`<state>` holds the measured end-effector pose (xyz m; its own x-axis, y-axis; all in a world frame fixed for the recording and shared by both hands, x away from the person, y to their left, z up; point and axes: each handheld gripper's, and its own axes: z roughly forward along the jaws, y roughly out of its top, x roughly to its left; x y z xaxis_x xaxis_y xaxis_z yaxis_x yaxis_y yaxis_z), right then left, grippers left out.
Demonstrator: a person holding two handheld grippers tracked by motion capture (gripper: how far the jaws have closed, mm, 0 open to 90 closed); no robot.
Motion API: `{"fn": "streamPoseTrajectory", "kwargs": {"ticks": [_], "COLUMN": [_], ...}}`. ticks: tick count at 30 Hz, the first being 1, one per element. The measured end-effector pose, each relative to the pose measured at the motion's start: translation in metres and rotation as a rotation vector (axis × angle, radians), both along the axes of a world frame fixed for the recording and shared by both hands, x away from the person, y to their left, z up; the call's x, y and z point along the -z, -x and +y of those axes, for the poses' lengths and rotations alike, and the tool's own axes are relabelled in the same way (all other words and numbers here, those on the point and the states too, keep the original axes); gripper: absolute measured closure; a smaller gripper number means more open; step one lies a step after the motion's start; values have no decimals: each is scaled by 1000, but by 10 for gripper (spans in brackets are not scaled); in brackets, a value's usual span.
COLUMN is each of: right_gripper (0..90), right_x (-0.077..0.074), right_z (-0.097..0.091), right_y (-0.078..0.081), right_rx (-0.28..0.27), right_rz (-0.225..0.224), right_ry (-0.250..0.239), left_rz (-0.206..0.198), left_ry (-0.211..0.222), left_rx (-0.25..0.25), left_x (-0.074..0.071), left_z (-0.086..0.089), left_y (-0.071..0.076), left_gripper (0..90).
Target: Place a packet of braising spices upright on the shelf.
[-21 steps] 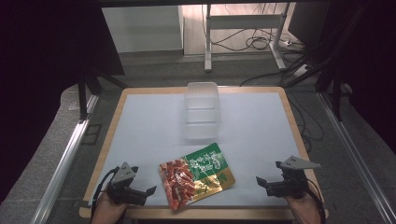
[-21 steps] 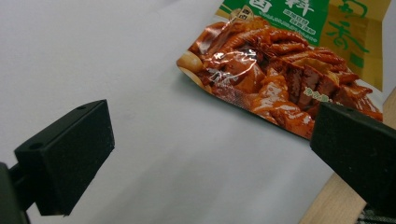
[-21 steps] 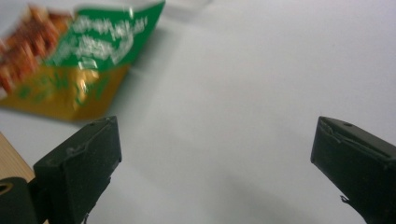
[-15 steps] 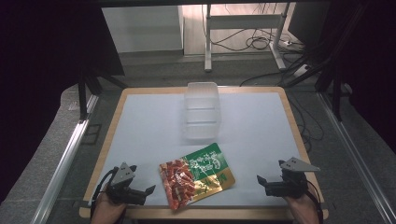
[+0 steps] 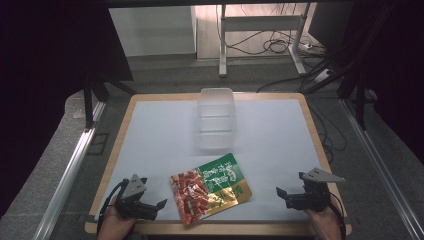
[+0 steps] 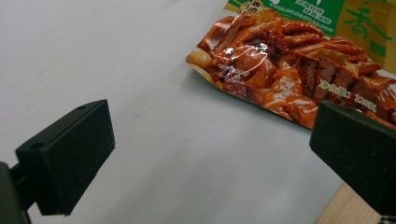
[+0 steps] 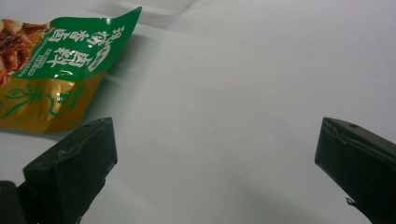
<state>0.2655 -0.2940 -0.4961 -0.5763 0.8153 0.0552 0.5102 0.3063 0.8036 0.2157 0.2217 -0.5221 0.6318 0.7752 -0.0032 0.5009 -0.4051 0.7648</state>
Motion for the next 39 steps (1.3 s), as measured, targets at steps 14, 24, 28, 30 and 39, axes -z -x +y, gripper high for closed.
{"fn": "streamPoseTrajectory", "kwargs": {"ticks": [14, 24, 28, 30, 39], "right_gripper": [0, 0, 0, 0, 0], "right_x": [-1, -2, -4, -4, -4], "right_z": [6, 13, 16, 18, 29], "right_y": [-1, -3, -4, -5, -11], "right_rx": [-25, -31, -33, -40, -80], "right_rz": [-6, -23, -40, -41, -43], "right_ry": [13, 14, 5, 9, -1], "left_rz": [1, 2, 2, 2, 3], "left_ry": [-3, -6, -11, -11, -20], "left_rx": [3, 5, 6, 6, 8], "left_x": [0, 0, 0, 0, 1], "left_z": [0, -1, -1, -2, -2], "left_y": [0, 0, 0, 0, 0], "left_gripper": [2, 3, 3, 4, 4]}}
